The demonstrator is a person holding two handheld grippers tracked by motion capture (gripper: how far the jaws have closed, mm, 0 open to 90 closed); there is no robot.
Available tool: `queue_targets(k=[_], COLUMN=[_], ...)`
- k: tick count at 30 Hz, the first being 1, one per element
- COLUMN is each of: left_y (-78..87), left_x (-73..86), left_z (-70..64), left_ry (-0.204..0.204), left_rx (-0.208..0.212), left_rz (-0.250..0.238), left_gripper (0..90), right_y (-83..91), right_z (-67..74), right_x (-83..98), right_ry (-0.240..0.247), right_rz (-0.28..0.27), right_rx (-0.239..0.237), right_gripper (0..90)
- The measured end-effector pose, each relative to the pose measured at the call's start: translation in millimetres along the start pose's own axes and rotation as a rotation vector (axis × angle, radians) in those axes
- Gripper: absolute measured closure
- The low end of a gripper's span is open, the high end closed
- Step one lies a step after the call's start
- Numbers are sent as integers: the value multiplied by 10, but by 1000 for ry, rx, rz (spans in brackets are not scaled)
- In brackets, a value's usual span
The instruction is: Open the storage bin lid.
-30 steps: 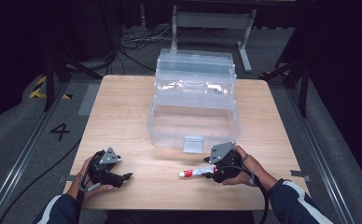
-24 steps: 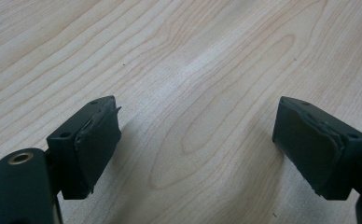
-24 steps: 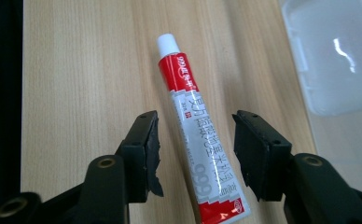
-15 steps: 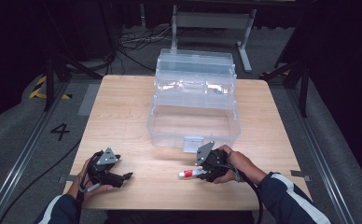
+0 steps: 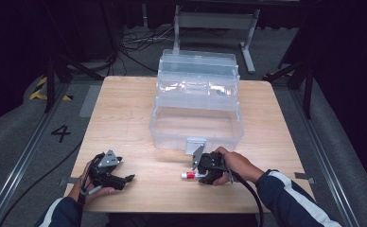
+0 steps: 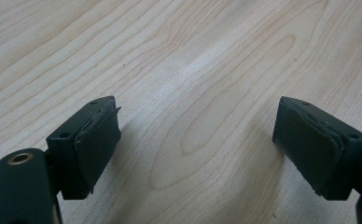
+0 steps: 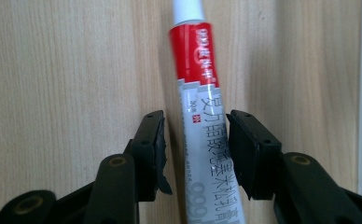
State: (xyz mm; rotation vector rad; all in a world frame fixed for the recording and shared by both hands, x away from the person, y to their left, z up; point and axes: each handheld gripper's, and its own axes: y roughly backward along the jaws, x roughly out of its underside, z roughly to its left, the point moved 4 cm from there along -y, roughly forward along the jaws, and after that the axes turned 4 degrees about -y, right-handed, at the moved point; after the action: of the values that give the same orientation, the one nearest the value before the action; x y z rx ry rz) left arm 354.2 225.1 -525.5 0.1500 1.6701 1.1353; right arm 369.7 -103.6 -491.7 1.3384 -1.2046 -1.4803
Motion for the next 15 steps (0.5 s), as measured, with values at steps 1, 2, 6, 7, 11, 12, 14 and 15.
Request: queue_targets(k=[1,2,6,7,11,12,14,15], left_y=[0,0,1,1,-1,-1,-1,-1], left_x=[1,0,0,0,0,0,0,0], left_z=[-2,0,0,0,-2,-2,-2,-2], left_ry=[1,0,-1,-1,2,2,2,3], left_rx=[1,0,-1,-1,-2,-1,-1,-1], left_rz=[0,0,1,1,-1,-1,-1,-1], left_gripper=[151,151,151,151,150,151,150,150], right_y=[-7,-12,-22,-25,-32,-25,-29,-29], right_z=[6,15,30,28,21,14,26,24], right_x=[-7,-16,-55,-64,-76,-78,-81,-83], right_ry=[8,7,11,4,-2,2,2,2], right_rz=[1,-2,7,7,2,14,12,15], right_rx=[5,9,6,-1,-5,-6,-23,-25], right_gripper=[581,583,586,596,638,653,695,697])
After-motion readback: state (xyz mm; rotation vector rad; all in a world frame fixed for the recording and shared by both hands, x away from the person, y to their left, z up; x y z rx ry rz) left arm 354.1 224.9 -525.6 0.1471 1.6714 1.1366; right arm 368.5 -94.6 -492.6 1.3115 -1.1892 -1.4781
